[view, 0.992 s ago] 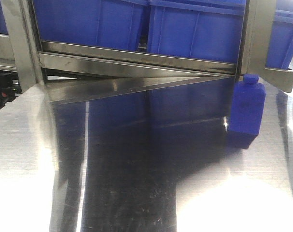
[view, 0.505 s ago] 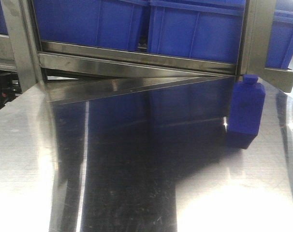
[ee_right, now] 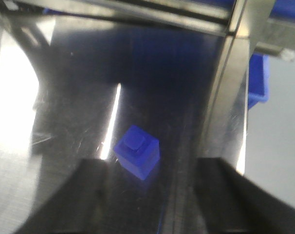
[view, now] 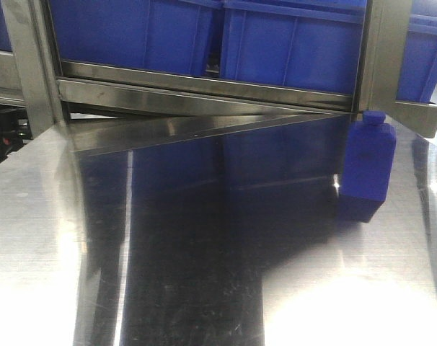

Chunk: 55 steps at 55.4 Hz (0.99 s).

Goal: Pick and sort blue part to right shelf

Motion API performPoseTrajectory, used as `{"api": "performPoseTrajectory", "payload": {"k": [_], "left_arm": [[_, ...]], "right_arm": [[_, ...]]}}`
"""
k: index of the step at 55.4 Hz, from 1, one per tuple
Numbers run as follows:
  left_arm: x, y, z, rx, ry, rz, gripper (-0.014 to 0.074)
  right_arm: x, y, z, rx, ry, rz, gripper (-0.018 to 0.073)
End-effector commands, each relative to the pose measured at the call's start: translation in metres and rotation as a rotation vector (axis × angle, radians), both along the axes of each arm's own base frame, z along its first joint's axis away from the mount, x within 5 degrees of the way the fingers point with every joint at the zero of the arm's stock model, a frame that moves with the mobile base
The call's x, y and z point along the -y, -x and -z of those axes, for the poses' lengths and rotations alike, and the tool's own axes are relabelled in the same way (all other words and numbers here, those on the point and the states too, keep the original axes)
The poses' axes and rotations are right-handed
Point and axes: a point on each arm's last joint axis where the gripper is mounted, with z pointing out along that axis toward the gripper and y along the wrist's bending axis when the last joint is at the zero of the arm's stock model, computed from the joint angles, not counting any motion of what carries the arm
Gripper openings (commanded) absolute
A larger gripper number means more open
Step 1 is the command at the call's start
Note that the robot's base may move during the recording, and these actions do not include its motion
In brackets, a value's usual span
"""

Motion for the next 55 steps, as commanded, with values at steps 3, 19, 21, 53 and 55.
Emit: {"api": "performPoseTrajectory", "payload": {"k": [3,19,21,53,55], "left_arm": [[0.002,0.0,-0.018,0.106,0.043,0.028,0.0293],[0.002,0.0,-0.018,0.106,0.043,0.028,0.0293],[0.002,0.0,-0.018,0.106,0.043,0.028,0.0293],[0.002,0.0,-0.017,0.102,0.039,0.026,0.0293],[0.002,0.0,-0.017,0.102,0.039,0.026,0.0293]], "right_arm": [[-0.007,-0.025,-0.008,0.041,-0.066,0.005,0.061],[-0.028,-0.063,-0.014,-0.119,-0.139,-0.024,0.0613],[-0.032,-0.068,-0.017,-0.15,-0.158,-0.007,0.0611],[-0.08,-0.137,0.045,-0.504,-0.009,0.307,0.0609],[-0.083,-0.141,0.051,-0.521,-0.02,0.304,0.0609]]}}
